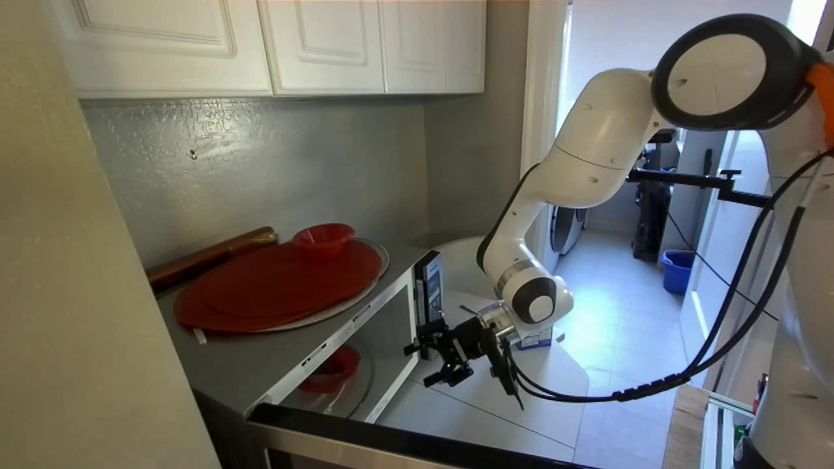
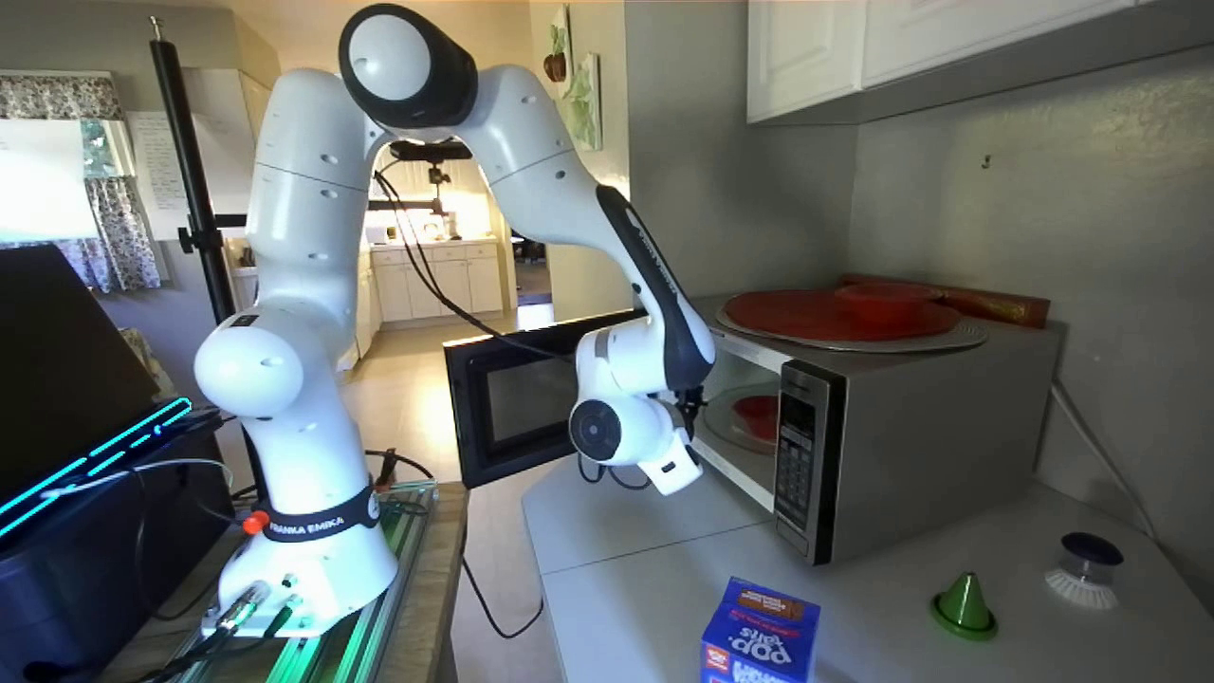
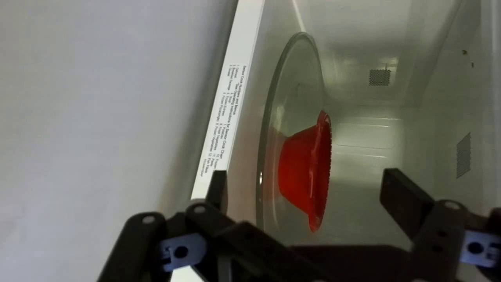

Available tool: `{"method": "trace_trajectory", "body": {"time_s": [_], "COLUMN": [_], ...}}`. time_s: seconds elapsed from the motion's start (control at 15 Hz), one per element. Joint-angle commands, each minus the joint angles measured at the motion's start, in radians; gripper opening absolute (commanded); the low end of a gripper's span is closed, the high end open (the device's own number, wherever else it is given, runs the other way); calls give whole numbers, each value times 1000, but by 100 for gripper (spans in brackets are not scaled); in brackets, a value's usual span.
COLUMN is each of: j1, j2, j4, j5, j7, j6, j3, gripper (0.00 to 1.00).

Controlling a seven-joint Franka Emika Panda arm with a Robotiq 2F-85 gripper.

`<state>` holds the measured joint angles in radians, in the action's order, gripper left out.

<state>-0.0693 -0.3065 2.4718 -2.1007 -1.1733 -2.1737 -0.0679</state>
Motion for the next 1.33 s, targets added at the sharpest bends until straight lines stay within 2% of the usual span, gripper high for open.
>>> {"method": "trace_trajectory", "body": {"time_s": [0.0,0.4,0.73,0.8,0.87,0.93,1.07,1.2,1.27], "j1": [6,56,127,138,145,152,156,159,157], "j2": [145,392,636,663,646,690,751,858,842], "j4": [103,245,338,333,280,284,273,320,271], "j5": [150,539,830,870,912,943,972,993,1010], "j7": [126,367,467,478,494,502,507,506,511], "j6": [-89,-133,-63,-37,-7,21,68,82,90], "j3": [-15,-15,-14,-15,-18,-19,-22,-11,-9], "gripper": [100,100,100,100,100,100,100,100,100]}}
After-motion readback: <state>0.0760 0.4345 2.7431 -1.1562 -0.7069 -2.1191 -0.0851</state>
